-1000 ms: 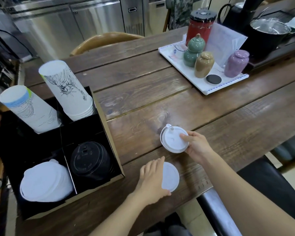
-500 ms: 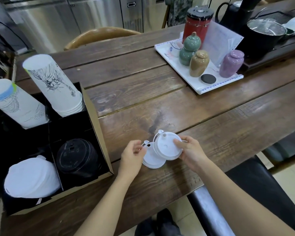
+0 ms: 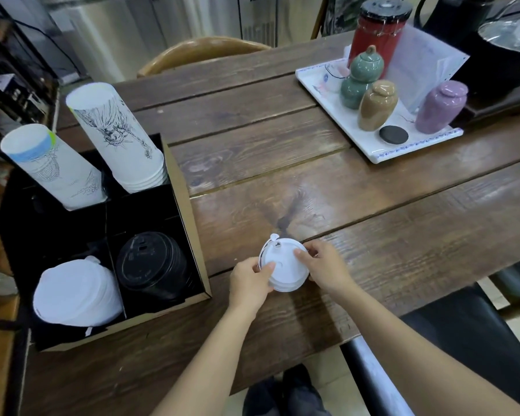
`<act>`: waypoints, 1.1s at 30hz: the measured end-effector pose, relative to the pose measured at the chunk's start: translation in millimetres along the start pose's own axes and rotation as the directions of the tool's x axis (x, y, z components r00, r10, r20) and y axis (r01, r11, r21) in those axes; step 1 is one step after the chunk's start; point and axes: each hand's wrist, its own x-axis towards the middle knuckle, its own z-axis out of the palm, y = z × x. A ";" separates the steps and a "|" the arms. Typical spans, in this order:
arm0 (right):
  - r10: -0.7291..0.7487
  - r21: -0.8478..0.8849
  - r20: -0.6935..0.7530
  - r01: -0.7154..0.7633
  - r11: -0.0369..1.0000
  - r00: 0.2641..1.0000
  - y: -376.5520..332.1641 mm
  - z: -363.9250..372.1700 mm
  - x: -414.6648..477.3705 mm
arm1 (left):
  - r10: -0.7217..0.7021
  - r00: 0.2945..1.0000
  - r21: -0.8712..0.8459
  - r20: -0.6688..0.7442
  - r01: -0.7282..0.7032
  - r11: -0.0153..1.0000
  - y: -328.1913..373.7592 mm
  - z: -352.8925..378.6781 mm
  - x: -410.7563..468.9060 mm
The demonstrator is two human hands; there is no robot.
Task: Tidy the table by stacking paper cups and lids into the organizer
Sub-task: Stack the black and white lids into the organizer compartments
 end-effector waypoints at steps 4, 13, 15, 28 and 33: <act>-0.027 -0.088 0.024 0.029 0.996 0.999 10.7 4.4 1.1 | -0.025 0.999 0.006 -0.033 0.025 1.000 -6.3 2.2 0.4; -0.060 -0.047 0.103 0.066 0.997 0.993 -1.3 2.2 1.9 | -0.103 0.993 -0.036 -0.064 0.101 0.994 -0.7 2.2 6.7; -0.036 -0.032 0.082 0.039 0.999 0.996 -1.5 3.4 3.9 | -0.109 0.991 -0.041 -0.078 0.106 0.994 -0.3 2.4 8.0; 0.055 -0.201 0.083 -0.037 0.979 0.995 12.2 15.6 15.8 | -0.149 0.987 0.020 -0.056 0.150 0.988 -2.2 6.8 14.0; 0.061 -0.034 0.125 -0.057 0.998 0.990 -9.1 7.9 10.7 | -0.248 0.969 -0.111 0.011 0.248 0.963 2.4 2.8 13.8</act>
